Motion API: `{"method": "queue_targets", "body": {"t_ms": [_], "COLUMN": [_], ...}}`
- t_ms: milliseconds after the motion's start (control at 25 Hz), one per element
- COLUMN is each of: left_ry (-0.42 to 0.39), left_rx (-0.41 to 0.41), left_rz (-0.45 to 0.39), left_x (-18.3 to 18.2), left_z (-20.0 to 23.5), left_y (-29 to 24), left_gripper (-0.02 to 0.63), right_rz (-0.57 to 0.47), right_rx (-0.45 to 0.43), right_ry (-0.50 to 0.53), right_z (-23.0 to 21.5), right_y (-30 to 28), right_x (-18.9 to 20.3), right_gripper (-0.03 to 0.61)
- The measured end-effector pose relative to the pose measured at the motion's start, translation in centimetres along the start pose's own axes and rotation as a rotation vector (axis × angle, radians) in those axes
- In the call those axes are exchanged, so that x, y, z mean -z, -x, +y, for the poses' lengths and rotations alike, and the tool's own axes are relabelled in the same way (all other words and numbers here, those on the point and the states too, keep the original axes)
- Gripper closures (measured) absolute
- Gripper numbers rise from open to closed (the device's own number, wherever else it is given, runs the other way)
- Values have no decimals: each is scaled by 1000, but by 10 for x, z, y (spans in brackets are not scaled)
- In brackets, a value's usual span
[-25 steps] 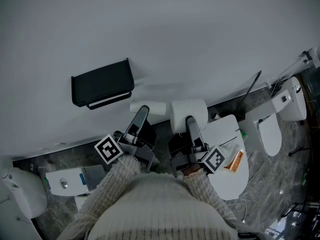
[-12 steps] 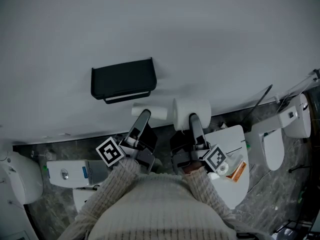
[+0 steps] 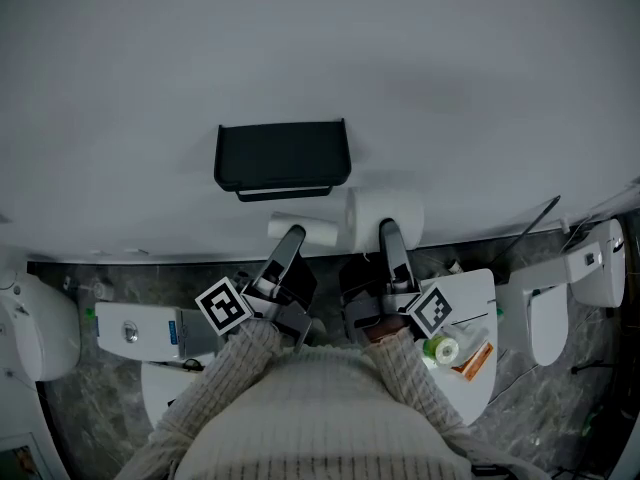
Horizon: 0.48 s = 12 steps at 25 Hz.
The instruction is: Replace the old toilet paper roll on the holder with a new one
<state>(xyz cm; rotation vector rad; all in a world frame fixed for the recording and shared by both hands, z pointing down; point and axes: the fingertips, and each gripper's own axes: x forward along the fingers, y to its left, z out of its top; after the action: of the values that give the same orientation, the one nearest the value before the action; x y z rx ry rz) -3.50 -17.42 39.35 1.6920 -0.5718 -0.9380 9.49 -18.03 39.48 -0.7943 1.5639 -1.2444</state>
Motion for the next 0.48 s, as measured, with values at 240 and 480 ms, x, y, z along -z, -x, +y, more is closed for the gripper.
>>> {"method": "queue_targets", "body": {"t_ms": [240,480], "left_ry": [-11,-15], "left_rx": [0,-9], "left_rz": [-19,-42], "left_x": [-2,-14], "left_z": [0,3], "left_y": [2,8], "left_gripper": [456,456], "right_rz": [31,40], "right_rx": [-12,-20], "right_ry": [1,8], "right_z": [2,1], "right_y": [-14,-30], "right_x": [1,4], "right_gripper": [146,146]}}
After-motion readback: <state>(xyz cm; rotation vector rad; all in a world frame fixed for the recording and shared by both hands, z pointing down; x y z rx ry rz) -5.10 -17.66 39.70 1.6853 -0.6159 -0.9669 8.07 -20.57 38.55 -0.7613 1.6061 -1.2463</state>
